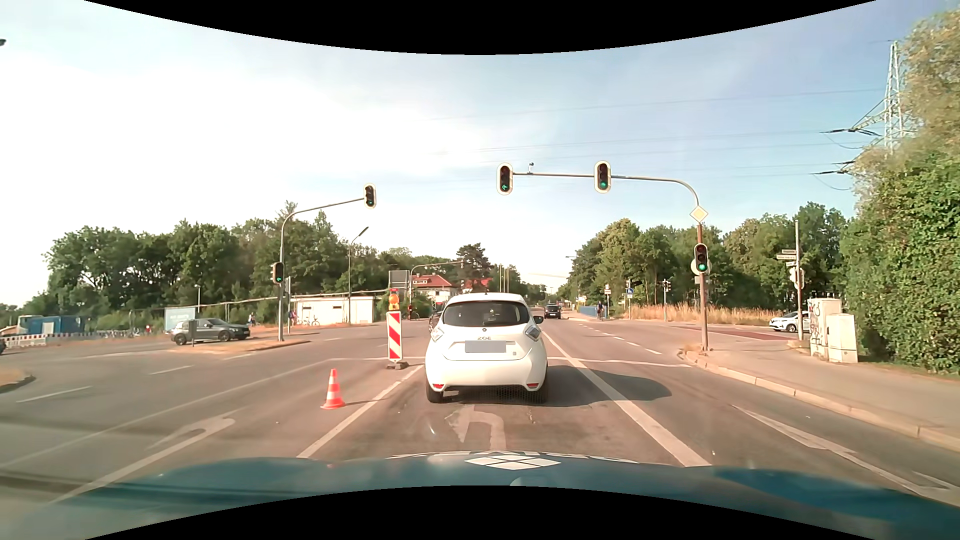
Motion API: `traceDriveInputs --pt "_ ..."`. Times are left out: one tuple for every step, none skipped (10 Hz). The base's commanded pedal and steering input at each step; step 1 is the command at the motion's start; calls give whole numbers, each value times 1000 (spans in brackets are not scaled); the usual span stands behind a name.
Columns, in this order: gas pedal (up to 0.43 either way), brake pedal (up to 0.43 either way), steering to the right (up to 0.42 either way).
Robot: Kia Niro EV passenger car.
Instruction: Follow the waypoints while adhering to traffic rules and regulations
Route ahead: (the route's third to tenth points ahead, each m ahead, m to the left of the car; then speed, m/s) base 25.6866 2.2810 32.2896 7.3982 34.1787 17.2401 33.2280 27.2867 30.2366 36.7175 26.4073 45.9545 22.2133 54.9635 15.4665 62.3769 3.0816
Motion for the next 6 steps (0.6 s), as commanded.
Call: traceDriveInputs --pt "469 0 5" --pt "469 0 5" --pt "461 0 6" --pt "398 0 7" --pt "390 0 7" --pt "331 0 7"
